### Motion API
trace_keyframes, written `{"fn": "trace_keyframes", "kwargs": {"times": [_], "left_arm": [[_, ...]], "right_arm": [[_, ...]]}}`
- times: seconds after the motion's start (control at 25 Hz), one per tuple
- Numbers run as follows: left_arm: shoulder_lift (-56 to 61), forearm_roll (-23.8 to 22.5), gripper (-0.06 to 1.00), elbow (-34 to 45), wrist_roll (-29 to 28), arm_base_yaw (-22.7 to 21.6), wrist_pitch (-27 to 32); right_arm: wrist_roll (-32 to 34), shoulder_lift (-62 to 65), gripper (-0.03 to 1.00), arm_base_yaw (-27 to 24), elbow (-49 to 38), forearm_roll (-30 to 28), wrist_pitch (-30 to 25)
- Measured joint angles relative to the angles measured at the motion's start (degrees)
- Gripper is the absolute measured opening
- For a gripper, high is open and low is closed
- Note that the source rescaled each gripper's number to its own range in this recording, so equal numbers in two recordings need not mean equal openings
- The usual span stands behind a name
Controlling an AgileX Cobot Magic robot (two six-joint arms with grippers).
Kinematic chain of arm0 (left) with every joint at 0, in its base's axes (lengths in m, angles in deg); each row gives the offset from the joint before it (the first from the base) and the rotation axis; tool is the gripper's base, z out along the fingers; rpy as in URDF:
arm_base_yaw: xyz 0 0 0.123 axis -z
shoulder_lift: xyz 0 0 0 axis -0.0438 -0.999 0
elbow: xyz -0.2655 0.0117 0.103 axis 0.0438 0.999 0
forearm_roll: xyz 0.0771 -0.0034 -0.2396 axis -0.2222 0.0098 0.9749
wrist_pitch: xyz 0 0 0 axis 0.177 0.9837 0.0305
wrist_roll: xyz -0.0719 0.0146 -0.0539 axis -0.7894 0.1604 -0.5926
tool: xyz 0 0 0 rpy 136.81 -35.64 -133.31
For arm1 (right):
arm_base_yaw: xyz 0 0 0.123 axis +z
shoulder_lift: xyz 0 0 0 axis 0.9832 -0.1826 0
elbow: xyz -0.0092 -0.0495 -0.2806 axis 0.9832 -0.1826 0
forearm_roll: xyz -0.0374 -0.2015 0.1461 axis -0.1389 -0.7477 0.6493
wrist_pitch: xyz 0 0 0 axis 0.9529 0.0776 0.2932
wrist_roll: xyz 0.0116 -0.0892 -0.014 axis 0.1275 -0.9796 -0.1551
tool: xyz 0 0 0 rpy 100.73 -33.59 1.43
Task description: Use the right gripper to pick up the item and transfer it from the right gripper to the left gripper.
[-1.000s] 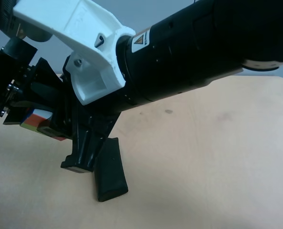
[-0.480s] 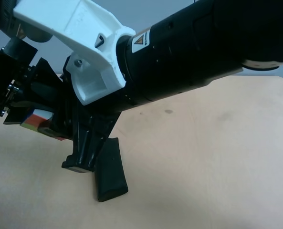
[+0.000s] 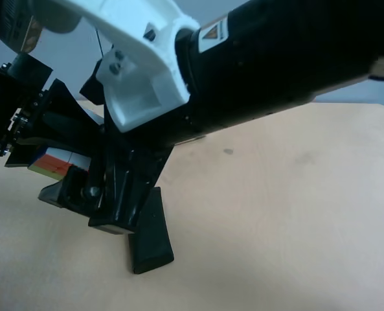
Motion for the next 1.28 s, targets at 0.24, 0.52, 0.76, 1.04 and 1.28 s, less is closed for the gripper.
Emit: {"fn": "trace_keyframes", "kwargs": {"times": [0.24,0.52,0.76,1.04,1.28], "left_arm": [[0.0,0.0,0.00,0.0,0.1,0.0,0.0],[0.0,0.0,0.00,0.0,0.2,0.0,0.0],[0.0,0.0,0.00,0.0,0.2,0.0,0.0],[0.0,0.0,0.00,0.0,0.2,0.0,0.0],[0.0,0.0,0.00,0.0,0.2,0.0,0.0]], "right_arm": [[9.2,7.5,1.00,0.0,0.0,-4.8,-7.9],[32.4,13.9,1.00,0.0,0.0,-26.7,-27.0],[44.4,21.2,1.00,0.0,0.0,-35.3,-39.7],[51.0,29.7,1.00,0.0,-0.7,-35.4,-44.9],[53.3,39.1,1.00,0.0,-12.4,-34.2,-45.3]]}}
